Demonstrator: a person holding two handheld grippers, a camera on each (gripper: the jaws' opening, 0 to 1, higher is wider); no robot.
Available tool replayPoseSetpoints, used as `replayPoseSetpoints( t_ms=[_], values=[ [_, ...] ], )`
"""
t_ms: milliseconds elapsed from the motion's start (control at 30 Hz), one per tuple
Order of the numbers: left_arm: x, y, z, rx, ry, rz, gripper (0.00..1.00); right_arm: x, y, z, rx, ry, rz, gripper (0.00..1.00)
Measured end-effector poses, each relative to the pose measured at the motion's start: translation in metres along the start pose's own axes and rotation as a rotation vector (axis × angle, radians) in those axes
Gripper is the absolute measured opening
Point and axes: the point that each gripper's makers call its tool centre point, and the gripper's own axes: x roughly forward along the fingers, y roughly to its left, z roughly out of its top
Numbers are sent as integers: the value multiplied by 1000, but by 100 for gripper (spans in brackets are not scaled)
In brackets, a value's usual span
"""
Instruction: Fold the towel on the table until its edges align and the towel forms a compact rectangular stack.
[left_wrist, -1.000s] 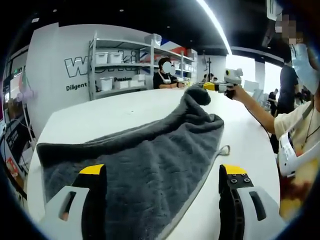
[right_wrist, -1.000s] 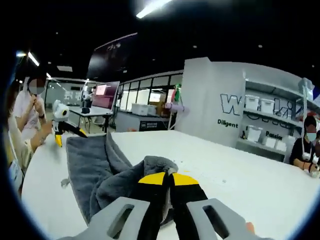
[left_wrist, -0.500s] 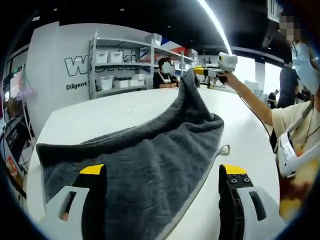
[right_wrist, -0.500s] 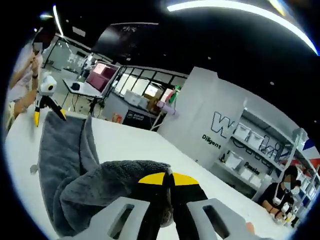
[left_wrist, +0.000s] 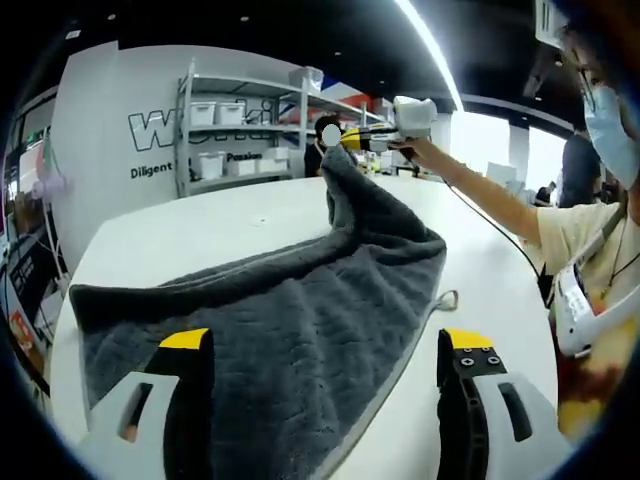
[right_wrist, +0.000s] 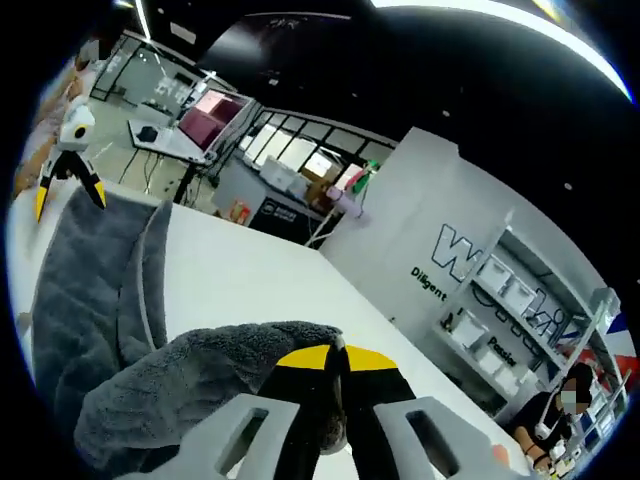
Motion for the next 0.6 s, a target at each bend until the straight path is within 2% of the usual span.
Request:
replayPoseSetpoints(
  t_ms=[167,233,300,333,400,500,600],
  values=[
    [1,-1,-1,-5,3,-1,91,29,28,-39,16,97,68,2],
    [1,-2,-1,-6,3,-5,91,32,39,-55,28,128,81,12],
    [1,-3,-2,-6,1,-8,91,34,45,-68,52,154,95,32],
    [1,-3,-2,-7,2,-8,91,32,46,-70,53,156,92,38],
    [2,-3,-3,-9,4,-6,91,28,41,-76,64,166,71,47],
    [2,-2,-2,-14,2,-3,91,12,19,-78,130,156,7,57],
    [2,-2,-1,-17,-7,0,93,-8,10,-81,176,155,-7,66]
  ],
)
